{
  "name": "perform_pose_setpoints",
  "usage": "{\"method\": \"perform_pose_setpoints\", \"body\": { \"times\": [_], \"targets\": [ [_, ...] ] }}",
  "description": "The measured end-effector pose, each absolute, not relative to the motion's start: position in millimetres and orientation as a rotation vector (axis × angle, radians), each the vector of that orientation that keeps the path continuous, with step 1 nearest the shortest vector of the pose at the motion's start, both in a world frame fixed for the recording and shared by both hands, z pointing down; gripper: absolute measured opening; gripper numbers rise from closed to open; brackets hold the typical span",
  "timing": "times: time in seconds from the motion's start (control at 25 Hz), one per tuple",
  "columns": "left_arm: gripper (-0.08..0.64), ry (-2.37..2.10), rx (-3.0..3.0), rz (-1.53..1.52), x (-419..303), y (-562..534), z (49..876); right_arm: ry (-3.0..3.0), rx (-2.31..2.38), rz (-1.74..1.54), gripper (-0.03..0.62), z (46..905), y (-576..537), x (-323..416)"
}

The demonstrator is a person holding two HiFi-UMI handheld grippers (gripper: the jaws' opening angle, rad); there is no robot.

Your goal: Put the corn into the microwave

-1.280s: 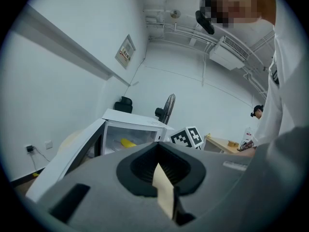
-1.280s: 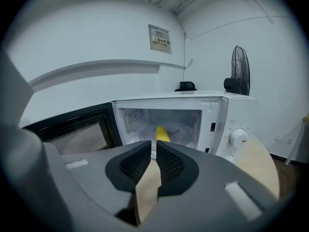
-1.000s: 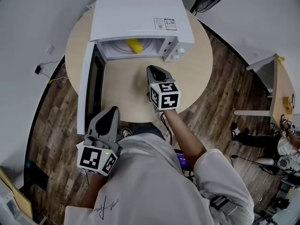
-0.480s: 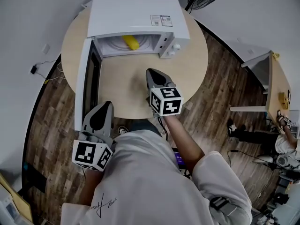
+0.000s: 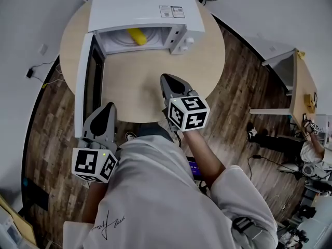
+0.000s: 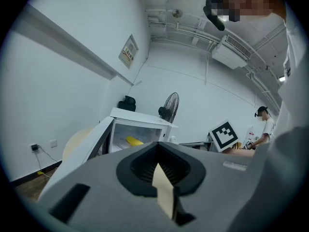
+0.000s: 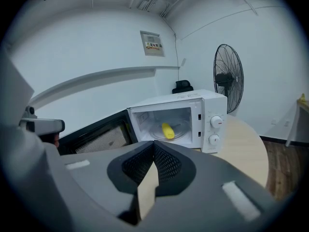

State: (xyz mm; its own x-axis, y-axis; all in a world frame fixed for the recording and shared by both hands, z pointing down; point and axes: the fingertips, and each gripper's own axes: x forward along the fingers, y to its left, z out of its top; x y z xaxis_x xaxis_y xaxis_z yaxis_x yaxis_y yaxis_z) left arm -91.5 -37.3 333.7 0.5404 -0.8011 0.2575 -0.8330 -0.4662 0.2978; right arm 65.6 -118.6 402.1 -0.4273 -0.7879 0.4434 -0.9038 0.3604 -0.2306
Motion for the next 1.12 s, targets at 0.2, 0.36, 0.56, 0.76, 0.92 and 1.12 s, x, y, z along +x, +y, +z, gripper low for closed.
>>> {"method": "perform_pose_setpoints", "body": {
  "times": [0.2, 0.36, 0.56, 0.76, 0.92, 1.12],
  "targets": [
    [-0.011, -1.38, 2.37, 0.117, -98, -38, 339, -2.379, 1.497, 0.655, 0.011, 399, -106, 73],
    [-0.011, -1.403, 2.351, 0.127, -101, -34, 345, -2.391, 1.486, 0.663, 0.011, 396, -90, 78],
    [-0.012, -1.429, 2.309, 0.173, -103, -31, 356, -2.384, 1.468, 0.648, 0.011, 392, -70, 87],
    [-0.012, -1.442, 2.287, 0.207, -101, -32, 360, -2.388, 1.487, 0.657, 0.011, 384, -62, 100],
    [-0.012, -1.444, 2.272, 0.246, -101, -30, 363, -2.4, 1.505, 0.66, 0.011, 377, -61, 109],
    [-0.012, -1.46, 2.242, 0.257, -105, -30, 367, -2.417, 1.488, 0.678, 0.011, 374, -60, 110]
  ]
}}
